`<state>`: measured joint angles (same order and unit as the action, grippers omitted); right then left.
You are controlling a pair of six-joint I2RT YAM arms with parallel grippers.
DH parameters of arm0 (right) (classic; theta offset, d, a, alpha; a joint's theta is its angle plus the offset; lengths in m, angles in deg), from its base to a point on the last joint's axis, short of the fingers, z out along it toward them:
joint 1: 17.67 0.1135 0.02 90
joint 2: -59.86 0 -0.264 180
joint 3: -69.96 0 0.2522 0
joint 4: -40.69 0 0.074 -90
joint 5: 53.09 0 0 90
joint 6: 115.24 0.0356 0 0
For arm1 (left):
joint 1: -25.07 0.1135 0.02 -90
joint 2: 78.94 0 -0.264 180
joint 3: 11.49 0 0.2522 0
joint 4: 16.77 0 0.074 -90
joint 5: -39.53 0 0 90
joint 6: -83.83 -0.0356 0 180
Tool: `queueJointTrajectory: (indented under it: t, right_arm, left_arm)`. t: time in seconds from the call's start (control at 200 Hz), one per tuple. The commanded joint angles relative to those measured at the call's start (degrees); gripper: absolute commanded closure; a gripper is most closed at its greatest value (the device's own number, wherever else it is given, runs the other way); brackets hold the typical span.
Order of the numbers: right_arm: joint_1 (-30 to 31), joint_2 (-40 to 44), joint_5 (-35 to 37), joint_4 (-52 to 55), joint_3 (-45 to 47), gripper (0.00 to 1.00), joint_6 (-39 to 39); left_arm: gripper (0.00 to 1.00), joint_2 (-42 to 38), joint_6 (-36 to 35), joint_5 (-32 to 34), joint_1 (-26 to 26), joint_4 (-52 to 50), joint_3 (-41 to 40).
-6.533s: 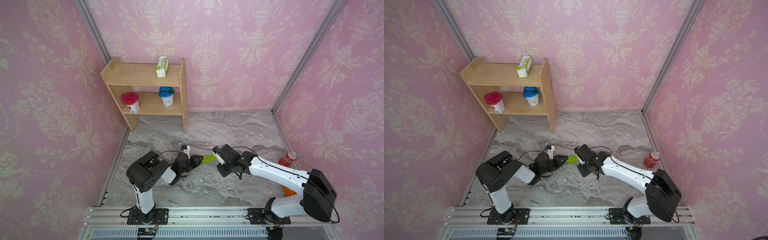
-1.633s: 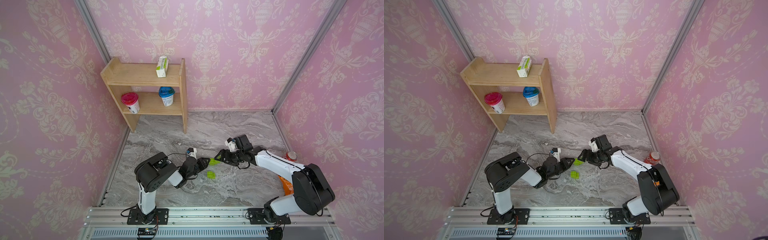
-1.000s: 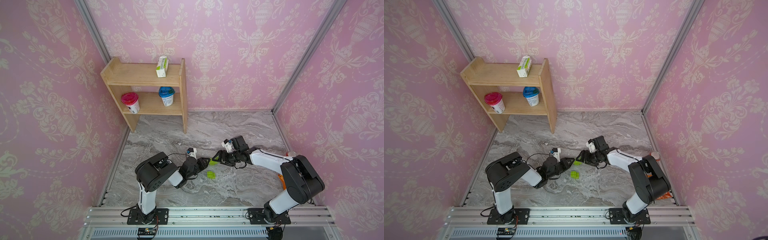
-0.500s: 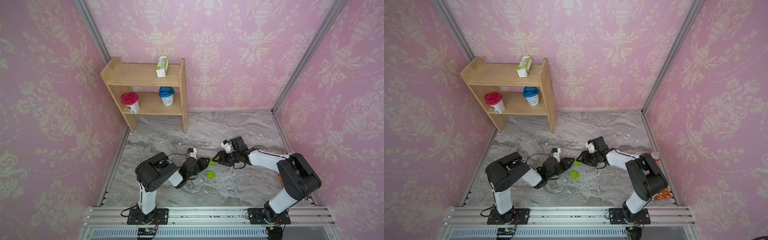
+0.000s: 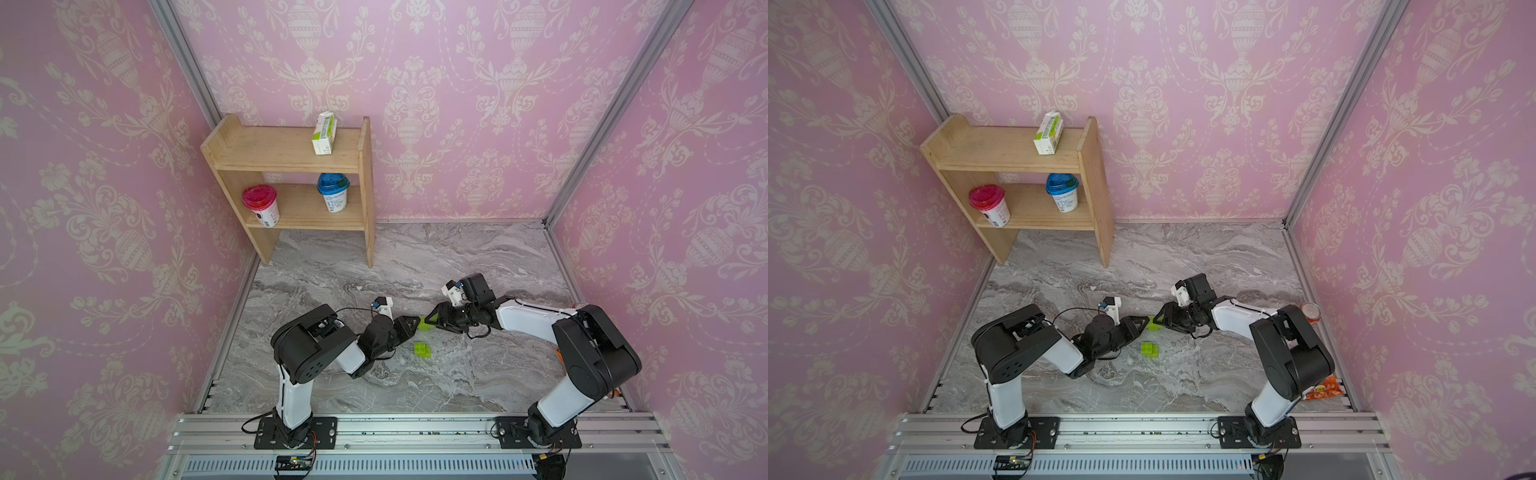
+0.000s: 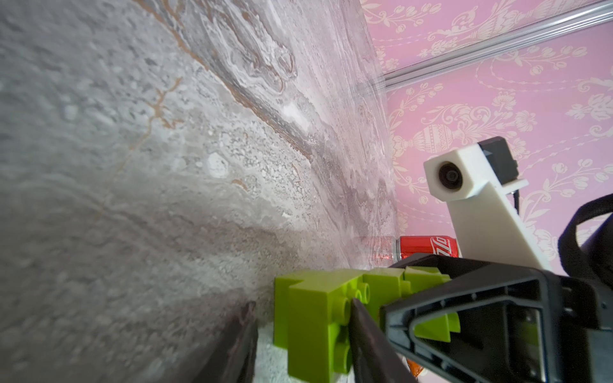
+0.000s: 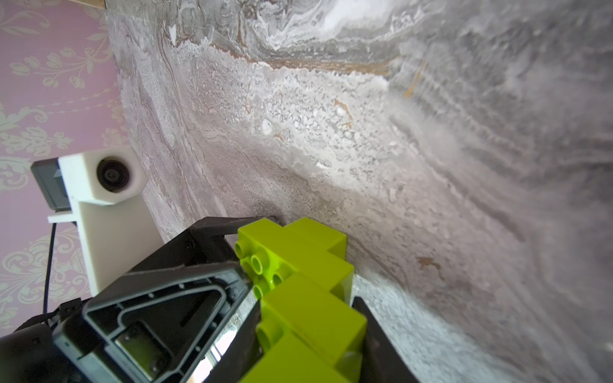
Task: Assemble the letter v with lego
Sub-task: Adjust the lego brick at the center of the board.
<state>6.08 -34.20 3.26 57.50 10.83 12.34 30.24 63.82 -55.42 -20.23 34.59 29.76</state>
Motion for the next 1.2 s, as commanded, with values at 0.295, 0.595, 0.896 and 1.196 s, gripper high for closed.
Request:
queueJointTrajectory:
  t: [0.295, 0.595, 0.896, 1.196]
  right_arm:
    - [-0.11, 0.62, 1.12, 0.88, -1.01, 0.47, -0.95]
    - [-0.08, 0.97, 1.38, 1.55, -1.61, 0.55, -1.49]
    - [-0.08, 0.85, 1.39, 2.01, -1.77, 0.57, -1.95]
    - [-0.05, 0.68, 1.70, 3.15, -2.25, 0.59, -2.69]
  left_arm:
    - [0.75, 0.94, -0.56, 1.08, -0.59, -3.63, -0.73]
    - [0.73, 0.81, -0.74, 1.02, -0.61, -3.62, -0.75]
    - [0.59, 0.09, -1.68, 0.64, -0.67, -3.86, -0.61]
    - [0.48, -2.35, -3.06, 0.82, -0.67, -5.10, -1.23]
